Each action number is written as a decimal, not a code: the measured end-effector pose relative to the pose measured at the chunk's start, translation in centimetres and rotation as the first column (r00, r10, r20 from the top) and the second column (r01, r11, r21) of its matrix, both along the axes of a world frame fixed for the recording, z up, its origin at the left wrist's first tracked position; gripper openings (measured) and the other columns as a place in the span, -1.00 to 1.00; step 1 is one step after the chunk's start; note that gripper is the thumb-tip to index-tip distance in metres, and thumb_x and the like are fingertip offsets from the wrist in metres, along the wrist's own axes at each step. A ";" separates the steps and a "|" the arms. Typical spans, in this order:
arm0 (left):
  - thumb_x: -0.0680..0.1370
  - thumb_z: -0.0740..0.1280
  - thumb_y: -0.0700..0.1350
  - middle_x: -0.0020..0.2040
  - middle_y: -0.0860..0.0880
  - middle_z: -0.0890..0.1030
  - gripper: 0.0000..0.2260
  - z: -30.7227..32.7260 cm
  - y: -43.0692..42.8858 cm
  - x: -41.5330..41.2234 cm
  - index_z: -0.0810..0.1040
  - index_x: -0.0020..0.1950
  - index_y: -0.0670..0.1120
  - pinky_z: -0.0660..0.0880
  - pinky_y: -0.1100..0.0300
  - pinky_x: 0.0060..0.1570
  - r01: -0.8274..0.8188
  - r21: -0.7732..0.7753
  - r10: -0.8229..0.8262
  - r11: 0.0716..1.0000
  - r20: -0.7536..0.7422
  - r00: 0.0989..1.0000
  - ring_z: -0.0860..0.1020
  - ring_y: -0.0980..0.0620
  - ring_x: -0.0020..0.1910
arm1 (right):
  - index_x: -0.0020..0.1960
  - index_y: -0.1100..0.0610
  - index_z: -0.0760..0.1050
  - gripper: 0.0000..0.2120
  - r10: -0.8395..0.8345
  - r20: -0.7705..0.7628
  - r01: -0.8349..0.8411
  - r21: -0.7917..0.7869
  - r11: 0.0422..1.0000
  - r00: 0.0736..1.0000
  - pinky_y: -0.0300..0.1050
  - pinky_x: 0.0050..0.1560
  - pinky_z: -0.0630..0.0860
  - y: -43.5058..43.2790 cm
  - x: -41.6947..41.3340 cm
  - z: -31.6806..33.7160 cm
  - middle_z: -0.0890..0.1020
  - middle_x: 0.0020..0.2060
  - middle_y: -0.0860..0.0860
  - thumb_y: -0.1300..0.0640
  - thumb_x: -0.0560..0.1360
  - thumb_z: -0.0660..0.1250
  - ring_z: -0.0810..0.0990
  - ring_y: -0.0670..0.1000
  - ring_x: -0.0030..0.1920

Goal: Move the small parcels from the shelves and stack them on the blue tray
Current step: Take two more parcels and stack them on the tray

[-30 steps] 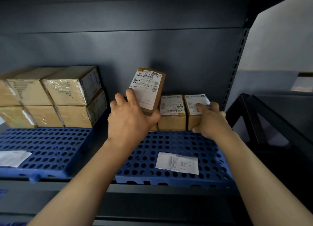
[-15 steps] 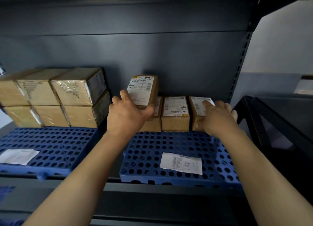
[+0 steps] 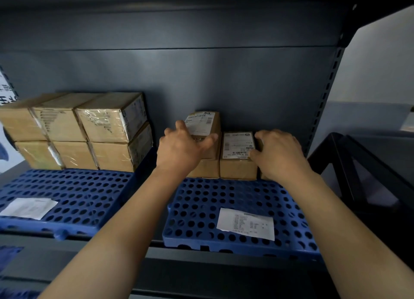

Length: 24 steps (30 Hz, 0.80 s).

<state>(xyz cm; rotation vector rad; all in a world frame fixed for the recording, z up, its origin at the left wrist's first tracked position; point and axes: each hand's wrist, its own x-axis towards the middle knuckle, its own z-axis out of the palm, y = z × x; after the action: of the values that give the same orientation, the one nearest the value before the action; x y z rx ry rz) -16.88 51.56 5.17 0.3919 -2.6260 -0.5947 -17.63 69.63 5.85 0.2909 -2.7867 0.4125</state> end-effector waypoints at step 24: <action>0.42 0.39 0.18 0.41 -0.18 0.32 -0.17 -0.9 -2.0 1.6 0.03 0.50 -0.12 0.38 0.07 0.20 0.219 0.166 -0.221 0.962 -0.006 0.975 0.38 -0.12 0.32 | 0.28 0.18 0.47 -0.64 0.043 0.021 -0.043 -0.030 0.999 0.999 0.00 0.24 0.42 -1.8 2.2 0.8 0.54 0.19 0.14 0.05 0.54 0.30 0.48 0.12 0.21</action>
<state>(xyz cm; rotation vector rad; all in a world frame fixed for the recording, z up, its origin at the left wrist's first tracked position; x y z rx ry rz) -15.31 49.55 4.23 0.1521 -2.6606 -0.8901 -15.39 67.88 6.61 0.3422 -2.7968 0.4691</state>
